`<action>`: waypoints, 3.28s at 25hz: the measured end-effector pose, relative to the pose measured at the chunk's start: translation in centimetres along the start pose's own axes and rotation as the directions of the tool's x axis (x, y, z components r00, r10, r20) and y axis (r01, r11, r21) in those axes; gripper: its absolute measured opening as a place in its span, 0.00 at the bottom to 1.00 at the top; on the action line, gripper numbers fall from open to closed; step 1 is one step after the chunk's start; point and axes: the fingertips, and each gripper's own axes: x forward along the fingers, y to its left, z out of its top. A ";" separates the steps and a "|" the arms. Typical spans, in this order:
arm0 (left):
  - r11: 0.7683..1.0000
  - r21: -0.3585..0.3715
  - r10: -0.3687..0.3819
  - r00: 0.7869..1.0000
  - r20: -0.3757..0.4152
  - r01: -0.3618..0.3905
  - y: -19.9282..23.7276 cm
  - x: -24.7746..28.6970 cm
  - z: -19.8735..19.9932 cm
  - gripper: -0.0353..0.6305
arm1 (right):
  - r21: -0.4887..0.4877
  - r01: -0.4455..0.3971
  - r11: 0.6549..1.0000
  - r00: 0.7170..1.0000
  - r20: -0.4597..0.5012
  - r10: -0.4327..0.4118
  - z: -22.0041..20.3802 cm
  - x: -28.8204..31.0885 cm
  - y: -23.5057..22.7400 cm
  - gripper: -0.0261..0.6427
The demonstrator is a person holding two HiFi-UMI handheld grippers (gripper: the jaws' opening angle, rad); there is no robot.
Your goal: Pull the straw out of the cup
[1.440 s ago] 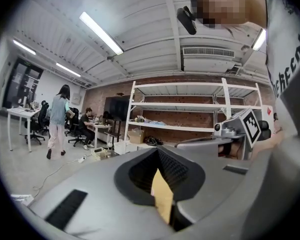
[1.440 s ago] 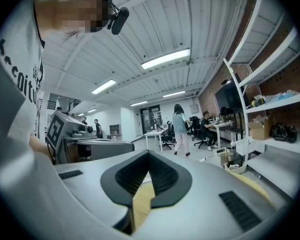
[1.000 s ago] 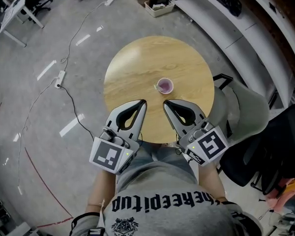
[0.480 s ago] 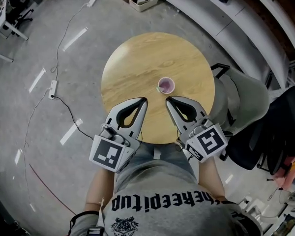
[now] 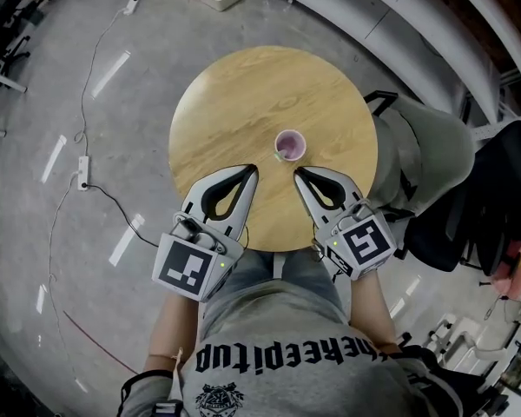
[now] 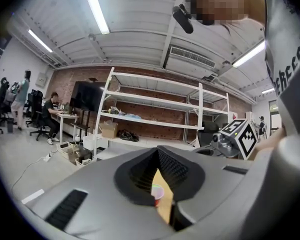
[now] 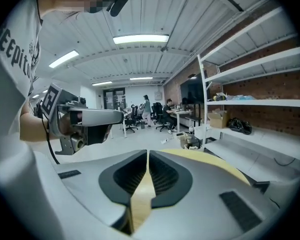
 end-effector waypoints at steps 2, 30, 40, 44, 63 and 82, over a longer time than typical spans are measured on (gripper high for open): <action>1.000 -0.002 -0.011 1.000 -0.005 0.011 0.2 0.3 -0.2 0.09 | -0.003 0.010 1.000 1.000 -0.017 -0.010 -0.6 0.3 -0.3 0.11; 0.998 -0.056 -0.015 0.996 -0.090 0.010 2.6 0.8 -4.2 0.09 | -0.067 0.013 0.998 0.979 -0.204 -0.026 -8.5 5.9 -2.3 0.22; 0.997 -0.072 0.014 0.994 -0.112 -0.022 3.5 0.3 -5.1 0.09 | -0.087 -0.009 0.996 0.971 -0.240 -0.012 -9.6 7.8 -2.4 0.23; 0.996 -0.077 0.024 0.993 -0.117 -0.033 3.9 0.3 -5.3 0.09 | -0.096 -0.008 0.995 0.967 -0.253 -0.017 -10.2 8.3 -2.7 0.23; 0.993 -0.092 0.058 0.991 -0.122 -0.069 5.3 -0.3 -5.9 0.09 | -0.171 0.029 0.985 0.962 -0.263 -0.074 -10.6 10.4 -3.3 0.23; 0.993 -0.091 0.065 0.991 -0.114 -0.076 4.6 0.2 -5.5 0.09 | -0.131 0.073 0.989 0.973 -0.208 -0.100 -8.9 9.5 -4.3 0.11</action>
